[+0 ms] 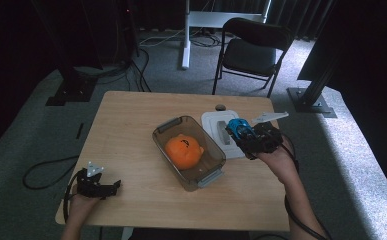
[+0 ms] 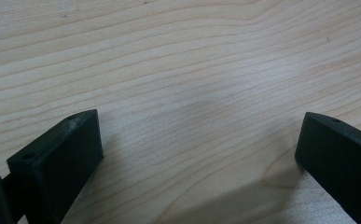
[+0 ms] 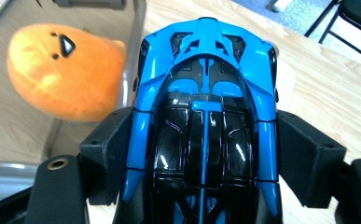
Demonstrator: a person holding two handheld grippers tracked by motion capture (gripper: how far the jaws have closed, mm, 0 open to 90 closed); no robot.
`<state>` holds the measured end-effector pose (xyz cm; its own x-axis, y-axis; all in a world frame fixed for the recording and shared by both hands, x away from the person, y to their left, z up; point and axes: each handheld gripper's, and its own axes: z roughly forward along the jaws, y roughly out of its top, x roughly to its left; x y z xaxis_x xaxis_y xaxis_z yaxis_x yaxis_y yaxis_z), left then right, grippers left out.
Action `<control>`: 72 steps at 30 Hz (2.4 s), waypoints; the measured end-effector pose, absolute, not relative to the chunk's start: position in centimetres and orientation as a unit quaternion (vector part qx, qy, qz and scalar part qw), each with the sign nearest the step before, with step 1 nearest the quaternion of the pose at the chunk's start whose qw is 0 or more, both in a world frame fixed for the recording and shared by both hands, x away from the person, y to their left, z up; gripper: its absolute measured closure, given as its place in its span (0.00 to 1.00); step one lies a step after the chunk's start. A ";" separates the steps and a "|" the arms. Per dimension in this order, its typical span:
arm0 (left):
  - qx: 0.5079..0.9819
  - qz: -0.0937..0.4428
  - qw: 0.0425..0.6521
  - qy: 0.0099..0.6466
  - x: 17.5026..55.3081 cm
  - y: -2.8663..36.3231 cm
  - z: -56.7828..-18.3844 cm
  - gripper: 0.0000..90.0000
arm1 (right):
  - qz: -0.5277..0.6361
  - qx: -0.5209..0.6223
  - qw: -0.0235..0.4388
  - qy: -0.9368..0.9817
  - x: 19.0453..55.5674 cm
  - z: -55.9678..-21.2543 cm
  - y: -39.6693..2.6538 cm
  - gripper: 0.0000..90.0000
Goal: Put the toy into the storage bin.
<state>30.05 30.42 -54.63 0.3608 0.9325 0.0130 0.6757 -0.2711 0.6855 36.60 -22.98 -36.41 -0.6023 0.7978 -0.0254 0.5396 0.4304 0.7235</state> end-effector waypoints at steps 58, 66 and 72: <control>0.768 0.214 0.301 0.523 30.0 30.4 -54.6 0.01 | 0.328 0.357 0.111 0.868 38.7 -40.0 -10.5 0.28; 0.768 0.213 0.301 0.523 30.0 30.4 -54.6 0.01 | 0.325 0.365 0.102 0.866 39.1 -41.3 -10.6 0.28; 0.768 0.214 0.301 0.523 30.0 30.4 -54.6 0.01 | 0.330 0.366 0.089 0.866 39.2 -41.9 -10.8 0.28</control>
